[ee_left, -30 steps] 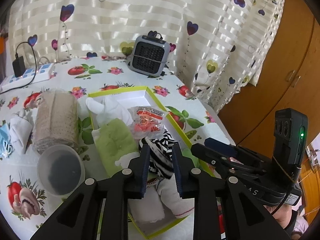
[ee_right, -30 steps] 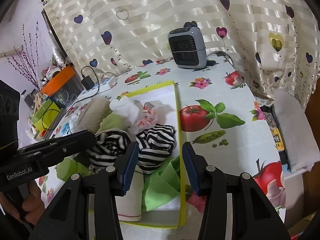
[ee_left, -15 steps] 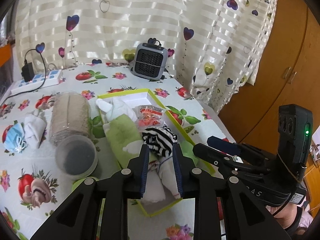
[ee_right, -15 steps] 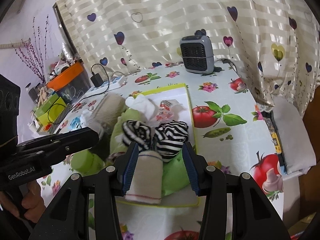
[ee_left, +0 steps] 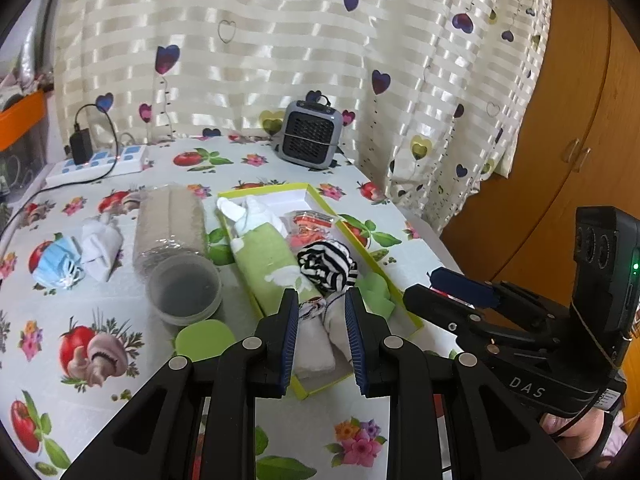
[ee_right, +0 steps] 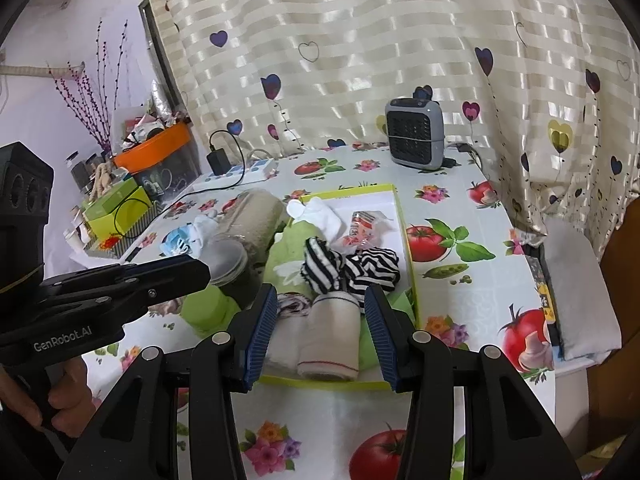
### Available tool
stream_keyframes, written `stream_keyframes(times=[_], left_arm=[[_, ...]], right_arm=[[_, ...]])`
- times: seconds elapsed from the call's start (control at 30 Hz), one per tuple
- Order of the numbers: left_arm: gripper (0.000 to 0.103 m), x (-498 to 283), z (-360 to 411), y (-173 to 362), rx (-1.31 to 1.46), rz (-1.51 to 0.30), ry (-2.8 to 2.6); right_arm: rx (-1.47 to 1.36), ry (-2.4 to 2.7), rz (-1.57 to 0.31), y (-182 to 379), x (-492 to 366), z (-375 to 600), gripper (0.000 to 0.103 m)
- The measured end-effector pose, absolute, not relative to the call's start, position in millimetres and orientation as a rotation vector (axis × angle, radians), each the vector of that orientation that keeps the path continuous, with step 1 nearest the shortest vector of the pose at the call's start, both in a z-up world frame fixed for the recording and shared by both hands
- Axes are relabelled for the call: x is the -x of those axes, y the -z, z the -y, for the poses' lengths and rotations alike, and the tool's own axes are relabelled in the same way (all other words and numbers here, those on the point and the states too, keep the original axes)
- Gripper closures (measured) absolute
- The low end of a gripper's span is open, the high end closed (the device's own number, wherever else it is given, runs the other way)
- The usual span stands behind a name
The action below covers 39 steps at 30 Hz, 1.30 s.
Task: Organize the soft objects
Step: 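Open the right gripper to drop the bag while the left gripper releases the sock, then withdraw both grippers from the box toward the blue mask and white glove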
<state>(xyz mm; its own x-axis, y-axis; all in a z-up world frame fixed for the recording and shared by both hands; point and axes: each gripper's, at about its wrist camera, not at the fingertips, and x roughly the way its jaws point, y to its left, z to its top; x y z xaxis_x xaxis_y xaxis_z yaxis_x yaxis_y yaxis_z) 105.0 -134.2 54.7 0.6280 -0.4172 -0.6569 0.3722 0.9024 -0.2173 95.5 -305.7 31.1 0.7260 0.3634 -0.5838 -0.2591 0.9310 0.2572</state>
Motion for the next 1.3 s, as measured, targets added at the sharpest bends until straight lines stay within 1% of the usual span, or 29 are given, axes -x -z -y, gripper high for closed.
stream_keyframes(times=[0.63, 1.3], left_arm=[[0.080, -90.0, 97.8, -58.3, 0.096, -0.747, 0.377], [0.080, -93.6, 28.2, -43.5, 0.167, -0.758, 0.237]], right_arm=[[-0.123, -0.395, -0.648, -46.0, -79.7, 279.1, 0.056], [-0.032, -0.503, -0.676, -45.7, -94.3, 218.5, 0.056]])
